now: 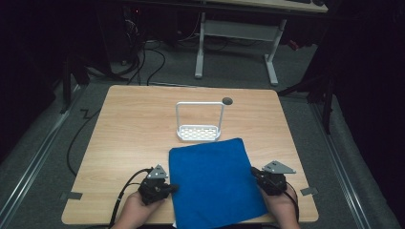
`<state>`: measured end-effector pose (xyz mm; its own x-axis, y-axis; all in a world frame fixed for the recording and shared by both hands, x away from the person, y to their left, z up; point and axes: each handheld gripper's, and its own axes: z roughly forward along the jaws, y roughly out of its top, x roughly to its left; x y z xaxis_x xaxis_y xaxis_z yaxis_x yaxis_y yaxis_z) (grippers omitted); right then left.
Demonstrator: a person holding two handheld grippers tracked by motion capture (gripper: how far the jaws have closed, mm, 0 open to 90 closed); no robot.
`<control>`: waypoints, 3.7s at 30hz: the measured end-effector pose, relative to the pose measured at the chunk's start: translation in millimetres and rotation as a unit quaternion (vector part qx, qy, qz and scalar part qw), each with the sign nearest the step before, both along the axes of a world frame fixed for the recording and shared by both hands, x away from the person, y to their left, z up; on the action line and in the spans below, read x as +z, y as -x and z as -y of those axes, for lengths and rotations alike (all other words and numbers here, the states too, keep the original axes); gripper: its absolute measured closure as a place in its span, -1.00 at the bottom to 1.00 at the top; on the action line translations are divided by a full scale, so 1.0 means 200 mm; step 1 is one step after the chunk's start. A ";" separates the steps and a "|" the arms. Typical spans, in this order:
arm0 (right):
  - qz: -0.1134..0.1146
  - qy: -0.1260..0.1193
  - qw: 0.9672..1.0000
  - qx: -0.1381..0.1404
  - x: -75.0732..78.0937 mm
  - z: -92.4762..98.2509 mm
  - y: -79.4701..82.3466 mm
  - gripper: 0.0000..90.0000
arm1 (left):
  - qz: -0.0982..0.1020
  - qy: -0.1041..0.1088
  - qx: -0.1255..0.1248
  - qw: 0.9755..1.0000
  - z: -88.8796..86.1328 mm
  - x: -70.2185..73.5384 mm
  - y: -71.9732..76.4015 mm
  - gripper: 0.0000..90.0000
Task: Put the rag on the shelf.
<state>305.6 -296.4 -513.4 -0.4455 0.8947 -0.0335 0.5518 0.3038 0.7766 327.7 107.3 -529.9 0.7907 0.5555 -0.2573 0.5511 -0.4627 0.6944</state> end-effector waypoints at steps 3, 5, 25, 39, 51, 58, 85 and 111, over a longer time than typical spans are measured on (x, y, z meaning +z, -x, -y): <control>-0.010 0.012 1.000 0.013 -0.02 -0.06 -0.04 1.00 | -0.013 0.015 0.028 0.999 -0.06 -0.01 -0.04 1.00; -0.020 0.025 0.999 0.023 -0.04 -0.10 -0.05 1.00 | -0.014 0.017 0.038 0.999 -0.08 -0.01 -0.06 1.00; -0.047 0.016 0.995 0.086 -0.06 -0.18 0.07 1.00 | -0.037 0.016 0.040 0.998 -0.22 -0.01 0.06 1.00; -0.013 -0.007 0.998 0.061 -0.04 -0.08 0.05 0.79 | 0.045 0.041 0.144 0.988 -0.27 0.03 -0.08 0.55; -0.001 -0.004 0.998 0.058 -0.04 -0.06 0.05 0.70 | 0.056 0.017 0.193 0.980 -0.15 0.03 -0.38 0.19; -0.004 -0.004 0.998 0.058 -0.04 -0.06 0.05 0.68 | 0.051 -0.009 0.195 0.979 -0.07 -0.02 -0.47 0.23; -0.011 -0.007 1.000 -0.024 -0.03 -0.17 -0.33 0.28 | 0.074 -0.029 0.167 0.983 -0.05 -0.02 -0.44 0.94; -0.028 -0.011 0.999 -0.011 -0.07 -0.21 -0.44 0.97 | 0.062 -0.016 0.169 0.984 -0.06 -0.03 -0.45 0.93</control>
<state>393.4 -253.6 -526.6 -0.4271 0.9041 0.0113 0.6008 0.2744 0.7509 417.1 119.4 -535.1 0.5835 0.7984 -0.1488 0.5897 -0.2906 0.7536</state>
